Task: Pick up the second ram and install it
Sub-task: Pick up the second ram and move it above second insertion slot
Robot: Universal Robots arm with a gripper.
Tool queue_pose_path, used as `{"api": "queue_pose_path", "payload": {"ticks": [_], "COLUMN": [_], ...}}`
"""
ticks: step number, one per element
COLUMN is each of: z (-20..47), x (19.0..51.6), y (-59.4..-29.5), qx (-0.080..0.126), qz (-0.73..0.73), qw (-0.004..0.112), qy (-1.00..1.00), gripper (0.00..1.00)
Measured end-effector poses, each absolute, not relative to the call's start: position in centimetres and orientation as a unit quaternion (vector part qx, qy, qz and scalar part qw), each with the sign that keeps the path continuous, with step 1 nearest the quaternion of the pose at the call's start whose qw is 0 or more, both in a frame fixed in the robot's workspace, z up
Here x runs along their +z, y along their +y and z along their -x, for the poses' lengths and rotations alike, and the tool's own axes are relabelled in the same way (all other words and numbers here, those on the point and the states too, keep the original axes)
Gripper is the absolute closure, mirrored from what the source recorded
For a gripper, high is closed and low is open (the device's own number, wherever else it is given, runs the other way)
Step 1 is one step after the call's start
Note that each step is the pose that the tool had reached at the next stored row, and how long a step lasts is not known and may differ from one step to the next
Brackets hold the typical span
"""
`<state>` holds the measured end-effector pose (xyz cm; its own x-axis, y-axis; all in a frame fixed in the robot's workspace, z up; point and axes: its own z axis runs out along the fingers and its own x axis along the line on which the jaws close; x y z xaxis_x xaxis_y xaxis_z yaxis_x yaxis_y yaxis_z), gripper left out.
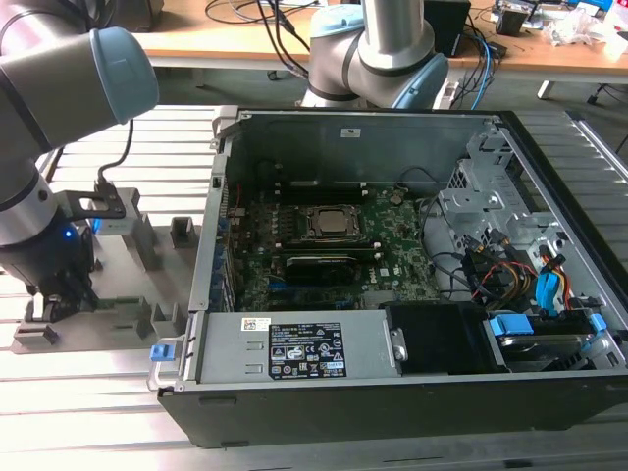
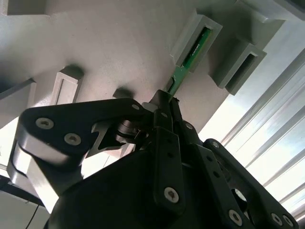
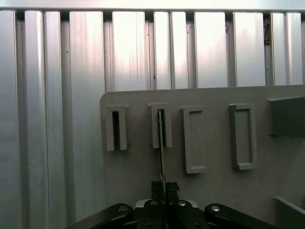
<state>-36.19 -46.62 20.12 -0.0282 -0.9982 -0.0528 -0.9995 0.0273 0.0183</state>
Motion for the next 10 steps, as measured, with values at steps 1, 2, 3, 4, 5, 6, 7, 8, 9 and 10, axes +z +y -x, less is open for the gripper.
{"api": "queue_pose_path", "payload": {"ticks": [1, 2, 3, 4, 5, 6, 7, 8, 9, 10], "z": [36.18, 36.18, 36.18, 36.18, 36.18, 36.18, 36.18, 36.18, 36.18, 36.19], "x": [20.23, 20.28, 20.3, 20.35, 20.4, 20.47, 20.54, 20.59, 20.64, 20.79], "y": [-46.62, -46.62, -46.62, -46.62, -46.62, -46.62, -46.62, -46.62, -46.62, -46.62], "qx": [0.025, 0.025, 0.025, 0.025, 0.025, 0.025, 0.025, 0.025, 0.025, 0.025], "qz": [0.697, 0.697, 0.697, 0.697, 0.697, 0.697, 0.697, 0.697, 0.697, 0.697], "qw": [0.013, 0.013, 0.013, 0.013, 0.012, 0.013, 0.013, 0.013, 0.013, 0.012], "qy": [0.717, 0.717, 0.717, 0.717, 0.717, 0.717, 0.717, 0.717, 0.717, 0.717], "gripper": [0.86, 0.86, 0.86, 0.86, 0.86, 0.86, 0.86, 0.86, 0.86, 0.86]}}
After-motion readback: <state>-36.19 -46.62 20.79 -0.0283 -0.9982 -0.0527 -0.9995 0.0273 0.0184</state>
